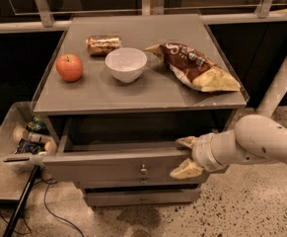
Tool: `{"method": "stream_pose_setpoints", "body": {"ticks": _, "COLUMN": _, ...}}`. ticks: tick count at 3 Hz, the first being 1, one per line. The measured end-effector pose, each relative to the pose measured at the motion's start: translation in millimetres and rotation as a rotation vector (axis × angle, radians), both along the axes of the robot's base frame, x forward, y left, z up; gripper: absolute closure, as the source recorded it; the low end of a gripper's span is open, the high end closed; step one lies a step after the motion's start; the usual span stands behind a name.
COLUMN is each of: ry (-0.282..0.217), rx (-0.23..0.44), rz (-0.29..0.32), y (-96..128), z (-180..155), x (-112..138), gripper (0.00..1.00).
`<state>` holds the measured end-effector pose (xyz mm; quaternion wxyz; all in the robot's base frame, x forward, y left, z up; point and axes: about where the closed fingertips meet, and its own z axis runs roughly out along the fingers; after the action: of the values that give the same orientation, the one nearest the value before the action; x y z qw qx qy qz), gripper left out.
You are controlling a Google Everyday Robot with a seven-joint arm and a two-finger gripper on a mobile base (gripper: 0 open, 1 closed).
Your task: Open top drawer
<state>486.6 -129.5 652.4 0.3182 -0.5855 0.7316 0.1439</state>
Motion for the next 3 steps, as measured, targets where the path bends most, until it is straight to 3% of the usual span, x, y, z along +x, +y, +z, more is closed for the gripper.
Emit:
{"method": "stream_pose_setpoints", "body": {"ticks": 2, "ry": 0.003, "rx": 0.005, "rz": 0.033, "y": -4.9, "z": -4.1, "x": -26.1, "gripper": 0.84}}
{"method": "stream_pose_setpoints", "body": {"ticks": 3, "ry": 0.003, "rx": 0.005, "rz": 0.033, "y": -4.9, "z": 2.6, "x": -26.2, "gripper": 1.00}}
